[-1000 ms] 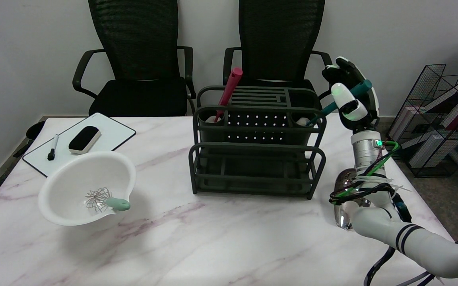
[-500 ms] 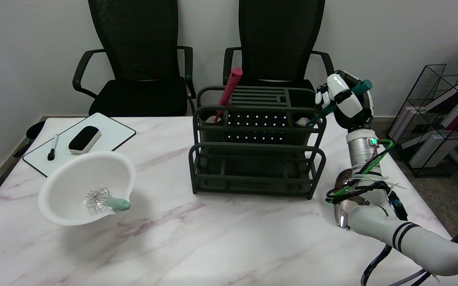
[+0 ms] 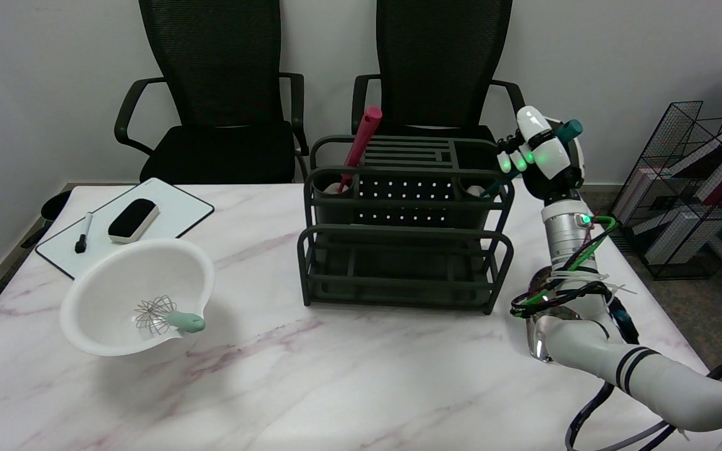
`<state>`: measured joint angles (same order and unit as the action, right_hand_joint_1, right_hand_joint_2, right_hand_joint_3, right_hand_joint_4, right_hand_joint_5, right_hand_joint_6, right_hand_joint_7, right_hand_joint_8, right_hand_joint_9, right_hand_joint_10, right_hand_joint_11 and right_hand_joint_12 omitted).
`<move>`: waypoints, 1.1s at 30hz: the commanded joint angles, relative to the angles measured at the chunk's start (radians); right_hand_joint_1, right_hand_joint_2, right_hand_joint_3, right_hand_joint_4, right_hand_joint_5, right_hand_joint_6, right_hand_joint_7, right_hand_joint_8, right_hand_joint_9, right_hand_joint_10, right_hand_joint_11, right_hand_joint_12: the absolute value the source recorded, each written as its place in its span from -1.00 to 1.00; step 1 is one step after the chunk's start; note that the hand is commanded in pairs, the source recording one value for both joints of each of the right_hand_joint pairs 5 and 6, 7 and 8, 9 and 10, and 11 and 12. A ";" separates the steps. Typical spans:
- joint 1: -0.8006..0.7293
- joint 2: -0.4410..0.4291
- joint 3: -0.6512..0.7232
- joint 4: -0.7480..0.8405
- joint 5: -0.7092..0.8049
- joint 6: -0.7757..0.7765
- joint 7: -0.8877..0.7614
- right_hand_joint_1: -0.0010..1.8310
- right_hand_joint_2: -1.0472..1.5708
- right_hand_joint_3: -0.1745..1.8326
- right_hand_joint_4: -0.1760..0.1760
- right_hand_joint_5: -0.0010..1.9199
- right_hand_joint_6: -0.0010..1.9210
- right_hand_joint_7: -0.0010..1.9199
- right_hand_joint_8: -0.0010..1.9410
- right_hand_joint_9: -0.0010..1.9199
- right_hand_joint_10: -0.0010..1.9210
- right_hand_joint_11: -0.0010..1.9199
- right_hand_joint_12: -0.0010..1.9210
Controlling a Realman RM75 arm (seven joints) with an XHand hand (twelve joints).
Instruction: Pick up the blue sponge bottle brush.
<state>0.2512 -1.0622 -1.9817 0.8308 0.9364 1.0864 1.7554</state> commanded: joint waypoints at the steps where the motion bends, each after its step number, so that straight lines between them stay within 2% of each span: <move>1: 0.013 -0.002 -0.002 0.008 -0.001 -0.017 0.004 0.06 0.77 -0.15 0.00 1.00 1.00 1.00 0.98 0.95 0.95 0.77 0.77; 8: 0.022 -0.003 -0.011 0.018 -0.002 -0.020 0.007 0.07 0.77 -0.16 0.00 1.00 1.00 1.00 0.98 1.00 1.00 0.84 0.84; 22: 0.033 -0.003 -0.013 0.050 0.002 -0.035 0.008 0.09 0.78 -0.16 0.00 1.00 1.00 1.00 0.98 1.00 1.00 0.84 0.84; 33: 0.044 0.001 0.008 0.115 -0.005 -0.139 0.000 0.05 0.89 -0.19 0.00 1.00 1.00 1.00 0.98 1.00 1.00 1.00 1.00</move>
<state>0.2779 -1.0640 -1.9895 0.8782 0.9352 1.0312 1.7614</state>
